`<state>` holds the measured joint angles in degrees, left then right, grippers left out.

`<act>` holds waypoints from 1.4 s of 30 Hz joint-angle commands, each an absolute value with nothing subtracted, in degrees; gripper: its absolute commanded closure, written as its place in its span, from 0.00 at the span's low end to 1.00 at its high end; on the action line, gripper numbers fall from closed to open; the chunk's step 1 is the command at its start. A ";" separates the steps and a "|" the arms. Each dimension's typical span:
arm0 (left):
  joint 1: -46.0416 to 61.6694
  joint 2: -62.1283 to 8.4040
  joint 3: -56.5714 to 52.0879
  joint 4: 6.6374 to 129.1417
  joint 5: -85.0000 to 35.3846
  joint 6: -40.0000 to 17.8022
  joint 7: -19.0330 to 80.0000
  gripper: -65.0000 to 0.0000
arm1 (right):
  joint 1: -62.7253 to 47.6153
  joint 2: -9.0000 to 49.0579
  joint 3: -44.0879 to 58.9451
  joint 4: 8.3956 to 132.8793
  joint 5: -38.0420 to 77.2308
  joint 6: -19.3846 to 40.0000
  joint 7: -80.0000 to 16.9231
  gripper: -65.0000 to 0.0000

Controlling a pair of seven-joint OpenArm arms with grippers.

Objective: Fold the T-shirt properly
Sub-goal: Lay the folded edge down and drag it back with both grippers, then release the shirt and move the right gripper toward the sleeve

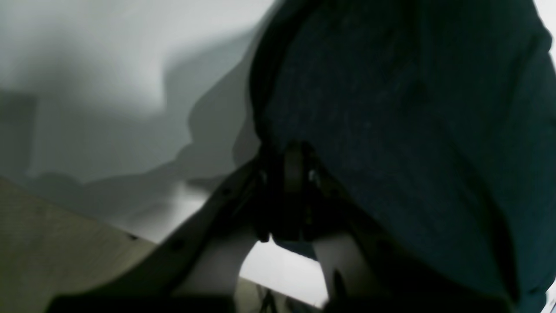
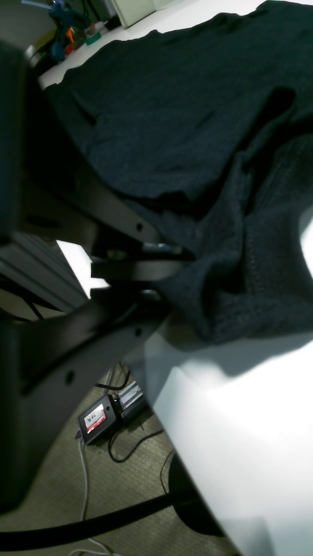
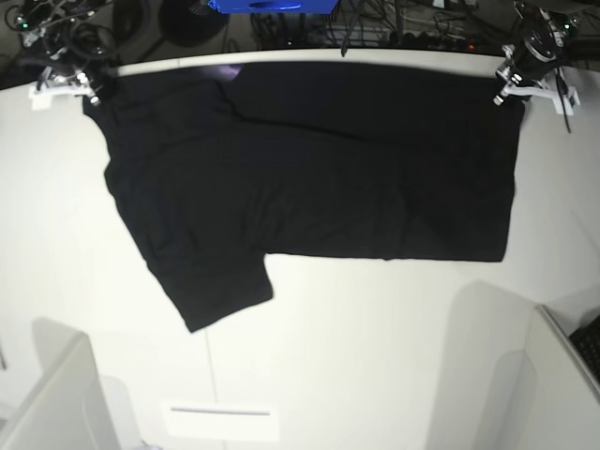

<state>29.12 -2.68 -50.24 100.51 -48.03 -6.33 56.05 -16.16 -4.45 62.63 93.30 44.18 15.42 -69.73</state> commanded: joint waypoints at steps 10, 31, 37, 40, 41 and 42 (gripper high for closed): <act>29.41 -3.03 -53.14 101.49 -47.34 -6.29 54.46 1.00 | -16.31 -3.65 62.81 94.46 44.70 15.69 -68.97 0.94; 26.77 -6.64 -66.33 109.23 -47.25 -6.20 54.46 0.07 | -8.40 1.71 59.30 100.53 44.18 15.60 -64.92 0.55; 24.40 -10.77 -59.30 109.32 -47.25 -6.20 54.55 0.61 | 0.75 8.22 42.51 86.29 40.57 15.60 -54.99 0.55; 22.81 -12.18 -55.69 109.23 -47.25 -6.20 54.55 0.97 | 6.55 9.89 34.59 78.81 37.93 15.60 -49.54 0.54; 22.20 -12.35 -55.08 109.23 -47.25 -6.20 54.55 1.00 | 8.13 10.51 32.75 76.70 37.58 15.60 -48.04 0.54; 21.58 -12.44 -54.73 109.23 -47.08 -6.20 54.55 1.00 | 9.80 10.77 30.90 74.33 37.58 15.60 -46.55 0.54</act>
<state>21.37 -11.64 -54.41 108.36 -46.54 -6.02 55.90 9.02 9.61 30.48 73.23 37.12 15.40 -47.42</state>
